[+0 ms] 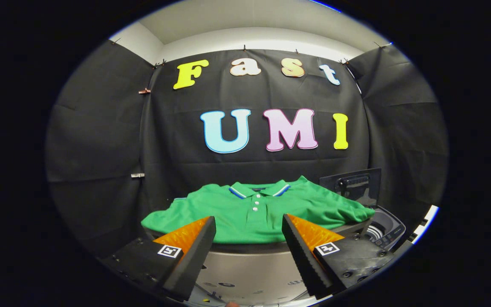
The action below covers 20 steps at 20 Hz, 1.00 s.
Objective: Put the clothes into the washing machine and then close the washing machine lid.
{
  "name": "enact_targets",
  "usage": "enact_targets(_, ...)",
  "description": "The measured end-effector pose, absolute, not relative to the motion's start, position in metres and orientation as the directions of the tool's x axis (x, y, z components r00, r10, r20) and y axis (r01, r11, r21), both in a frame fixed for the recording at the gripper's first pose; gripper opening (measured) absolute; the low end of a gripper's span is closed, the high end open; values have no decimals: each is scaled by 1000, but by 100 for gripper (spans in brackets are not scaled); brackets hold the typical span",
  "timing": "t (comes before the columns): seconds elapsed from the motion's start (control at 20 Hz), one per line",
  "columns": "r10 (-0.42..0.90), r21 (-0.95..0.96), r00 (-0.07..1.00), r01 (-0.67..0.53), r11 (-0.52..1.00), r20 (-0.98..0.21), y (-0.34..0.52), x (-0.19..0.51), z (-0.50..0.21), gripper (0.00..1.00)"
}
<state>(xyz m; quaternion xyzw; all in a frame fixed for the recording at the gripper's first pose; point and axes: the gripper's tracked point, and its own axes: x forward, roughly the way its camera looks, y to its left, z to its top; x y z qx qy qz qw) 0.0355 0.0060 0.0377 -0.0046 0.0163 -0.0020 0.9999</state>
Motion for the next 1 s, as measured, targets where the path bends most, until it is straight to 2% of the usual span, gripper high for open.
enact_targets(0.3, -14, -18, 996, 13, 1000, -87, 5, 94, 71, 98)
enact_targets(0.75, -32, -43, 905, 15, 999, -425, -3, 175, 35, 98)
enact_targets(1.0, -40, -51, 788, 11, 999, -614, -8, 195, 4, 99)
